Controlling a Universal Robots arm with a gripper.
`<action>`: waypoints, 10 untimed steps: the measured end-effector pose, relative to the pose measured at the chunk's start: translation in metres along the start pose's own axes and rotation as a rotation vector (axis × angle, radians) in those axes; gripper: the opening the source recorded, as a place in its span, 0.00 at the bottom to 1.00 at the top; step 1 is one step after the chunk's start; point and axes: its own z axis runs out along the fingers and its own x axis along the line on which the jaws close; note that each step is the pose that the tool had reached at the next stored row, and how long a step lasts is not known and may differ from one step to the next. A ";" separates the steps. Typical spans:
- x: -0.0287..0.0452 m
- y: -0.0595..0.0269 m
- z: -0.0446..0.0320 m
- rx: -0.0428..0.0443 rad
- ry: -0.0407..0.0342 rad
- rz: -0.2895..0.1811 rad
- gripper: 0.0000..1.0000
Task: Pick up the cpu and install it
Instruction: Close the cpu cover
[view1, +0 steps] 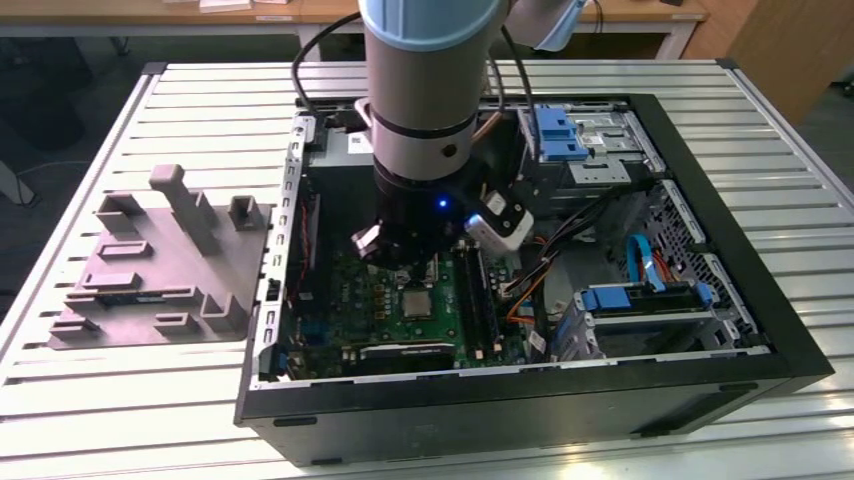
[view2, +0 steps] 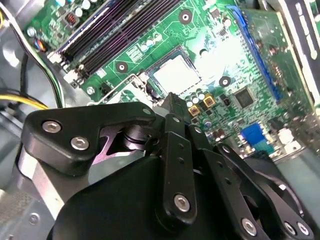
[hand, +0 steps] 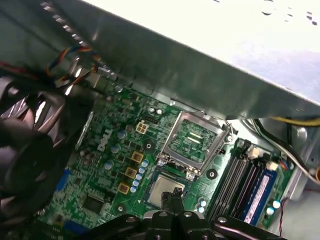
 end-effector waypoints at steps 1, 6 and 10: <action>0.0000 0.0000 0.0001 0.0001 0.0005 -0.018 0.11; 0.0000 0.0000 0.0007 0.0008 0.0025 -0.110 0.11; 0.0000 0.0000 0.0010 0.0014 0.0042 -0.183 0.11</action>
